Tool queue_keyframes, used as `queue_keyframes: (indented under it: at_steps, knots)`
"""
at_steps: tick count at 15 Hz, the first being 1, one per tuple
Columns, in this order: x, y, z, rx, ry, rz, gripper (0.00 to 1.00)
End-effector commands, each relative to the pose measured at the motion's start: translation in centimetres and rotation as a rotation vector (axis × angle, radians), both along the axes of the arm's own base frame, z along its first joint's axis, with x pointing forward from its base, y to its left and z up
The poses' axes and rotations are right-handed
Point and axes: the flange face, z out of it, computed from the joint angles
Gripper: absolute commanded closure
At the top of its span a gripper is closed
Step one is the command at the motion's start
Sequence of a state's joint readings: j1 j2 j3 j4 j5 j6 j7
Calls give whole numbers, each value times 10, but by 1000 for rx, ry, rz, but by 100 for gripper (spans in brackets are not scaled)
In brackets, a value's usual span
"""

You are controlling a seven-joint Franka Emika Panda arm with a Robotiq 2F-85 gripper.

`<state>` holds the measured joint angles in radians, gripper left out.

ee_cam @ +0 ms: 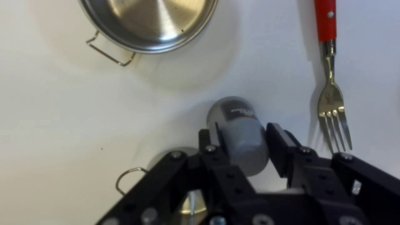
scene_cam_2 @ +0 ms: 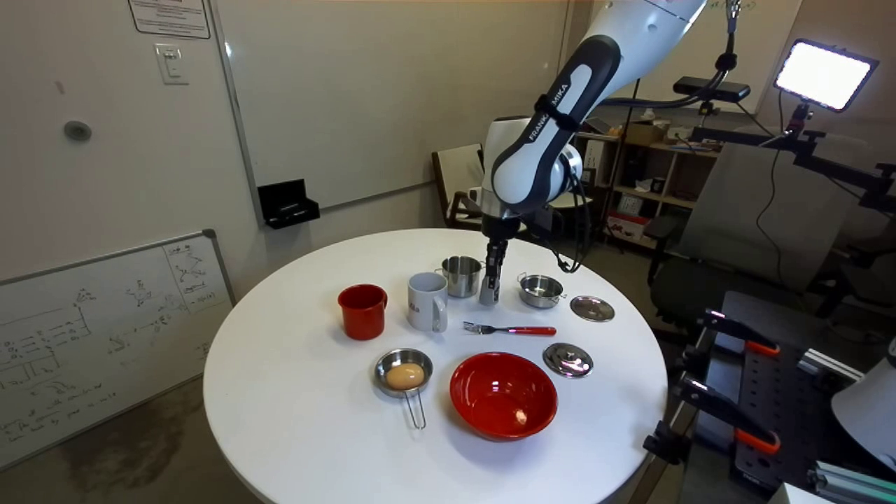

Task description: Move the salt shaker to the right side of the table

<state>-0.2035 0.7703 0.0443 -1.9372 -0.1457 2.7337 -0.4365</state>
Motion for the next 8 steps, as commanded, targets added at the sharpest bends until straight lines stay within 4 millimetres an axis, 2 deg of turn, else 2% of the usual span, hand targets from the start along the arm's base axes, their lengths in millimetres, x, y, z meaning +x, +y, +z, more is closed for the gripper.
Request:
queue_keyframes:
  at_steps: [1, 4, 8]
  knots:
    - [-8, -14, 41, -33, -47, -60, 84]
    - [-11, -32, 68, -73, -68, -116, 84]
    - [-20, -61, 82, -60, -90, -321, 84]
